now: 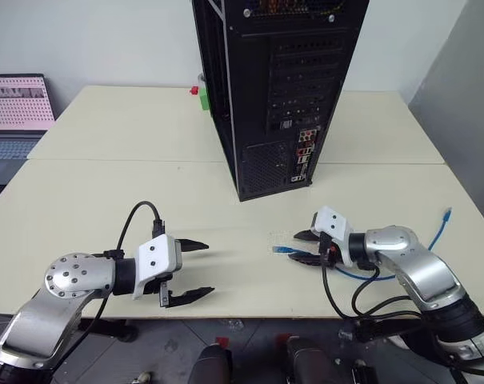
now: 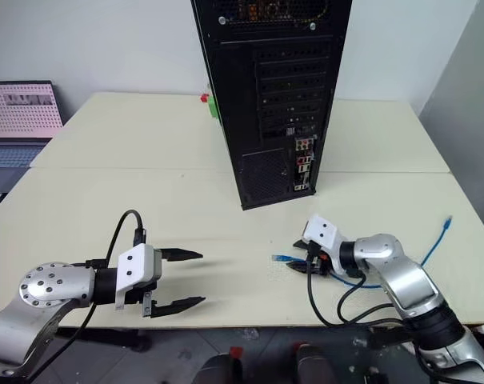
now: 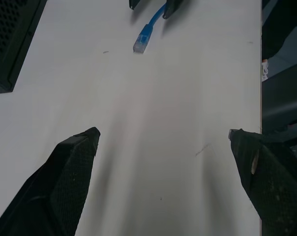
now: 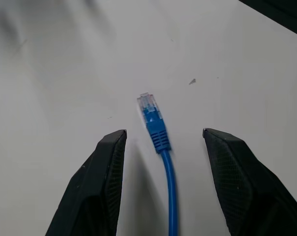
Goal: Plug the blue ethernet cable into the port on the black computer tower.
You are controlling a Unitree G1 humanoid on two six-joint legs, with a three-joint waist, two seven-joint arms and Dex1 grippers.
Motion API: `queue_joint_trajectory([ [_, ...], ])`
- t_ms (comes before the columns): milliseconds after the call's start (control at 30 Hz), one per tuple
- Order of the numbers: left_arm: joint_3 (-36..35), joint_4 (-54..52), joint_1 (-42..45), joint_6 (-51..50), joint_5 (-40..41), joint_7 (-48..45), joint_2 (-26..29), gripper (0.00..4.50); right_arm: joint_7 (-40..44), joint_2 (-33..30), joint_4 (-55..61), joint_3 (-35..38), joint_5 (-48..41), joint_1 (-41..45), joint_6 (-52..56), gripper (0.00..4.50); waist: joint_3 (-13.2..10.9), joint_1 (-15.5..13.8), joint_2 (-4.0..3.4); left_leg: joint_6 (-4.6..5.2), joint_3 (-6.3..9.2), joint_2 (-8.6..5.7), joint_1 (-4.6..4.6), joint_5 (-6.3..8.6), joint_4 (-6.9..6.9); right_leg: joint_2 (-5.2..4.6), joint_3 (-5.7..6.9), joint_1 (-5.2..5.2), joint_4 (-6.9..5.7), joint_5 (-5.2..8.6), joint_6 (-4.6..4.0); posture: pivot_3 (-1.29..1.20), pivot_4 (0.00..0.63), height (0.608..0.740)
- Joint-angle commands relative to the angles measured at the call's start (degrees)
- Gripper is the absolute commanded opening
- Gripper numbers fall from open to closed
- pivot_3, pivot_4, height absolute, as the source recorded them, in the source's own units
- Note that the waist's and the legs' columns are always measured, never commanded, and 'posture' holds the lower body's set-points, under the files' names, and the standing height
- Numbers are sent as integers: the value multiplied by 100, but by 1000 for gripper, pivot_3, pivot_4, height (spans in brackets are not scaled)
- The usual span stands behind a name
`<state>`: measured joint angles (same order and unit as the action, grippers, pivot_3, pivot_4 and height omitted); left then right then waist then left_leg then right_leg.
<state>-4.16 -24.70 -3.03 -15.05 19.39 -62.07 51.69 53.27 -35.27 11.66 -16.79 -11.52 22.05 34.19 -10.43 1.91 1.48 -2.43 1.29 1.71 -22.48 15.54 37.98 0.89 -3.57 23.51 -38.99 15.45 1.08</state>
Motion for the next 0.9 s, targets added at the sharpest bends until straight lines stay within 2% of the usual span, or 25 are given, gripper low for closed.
queue_joint_trajectory([
  [33, -35, -129, -6, 14, 80, 3, -14, 4500, 65, 59, -161, -194, 165, 130, -216, 2641, 0, -2, 0, 0, 0, 0, 0, 0, 0, -1, 1, 0, 0, 0, 0, 0, 150, 740],
  [200, -83, -96, -75, 61, 53, 22, -14, 4500, 126, 29, -227, -245, 275, 122, -382, 2641, 0, -3, 0, 0, 0, 0, 1, 0, 0, -1, 2, 0, 0, 0, 0, 0, 150, 740],
  [300, -89, -110, -110, 47, 73, 54, -42, 4500, 100, 48, -236, -251, 332, 103, -418, 2088, 0, -4, 0, 0, 0, 0, 1, 0, 0, -1, 2, 0, 0, 0, 0, 0, 150, 740],
  [433, -53, -30, -106, 73, 58, 69, -102, 4500, 97, 57, -232, -270, 409, 57, -434, 1030, 0, -4, 0, 0, 1, -1, 1, 0, 1, -1, 3, 0, -1, 0, 0, 0, 150, 740],
  [567, 2, 102, -3, 93, 29, 77, -178, 4500, 120, 55, -166, -257, 389, 64, -423, 218, 0, -4, 0, 0, 0, -1, 1, 0, 0, -1, 3, 0, -1, 0, 0, 0, 150, 740],
  [633, 91, 228, 132, 154, -53, 114, -261, 4500, 153, 28, 63, -254, 355, 129, -354, 87, 0, -4, 0, 0, 0, -2, 0, 0, 1, 0, 2, 0, -1, 0, 0, 0, 150, 740],
  [900, 763, 613, 921, 193, -247, 43, -647, 4500, 224, 156, 1060, -406, 138, 471, 270, 53, 0, -8, 0, 0, 4, -4, -1, 0, 2, 2, 13, 0, -2, -2, -2, 0, 150, 740],
])
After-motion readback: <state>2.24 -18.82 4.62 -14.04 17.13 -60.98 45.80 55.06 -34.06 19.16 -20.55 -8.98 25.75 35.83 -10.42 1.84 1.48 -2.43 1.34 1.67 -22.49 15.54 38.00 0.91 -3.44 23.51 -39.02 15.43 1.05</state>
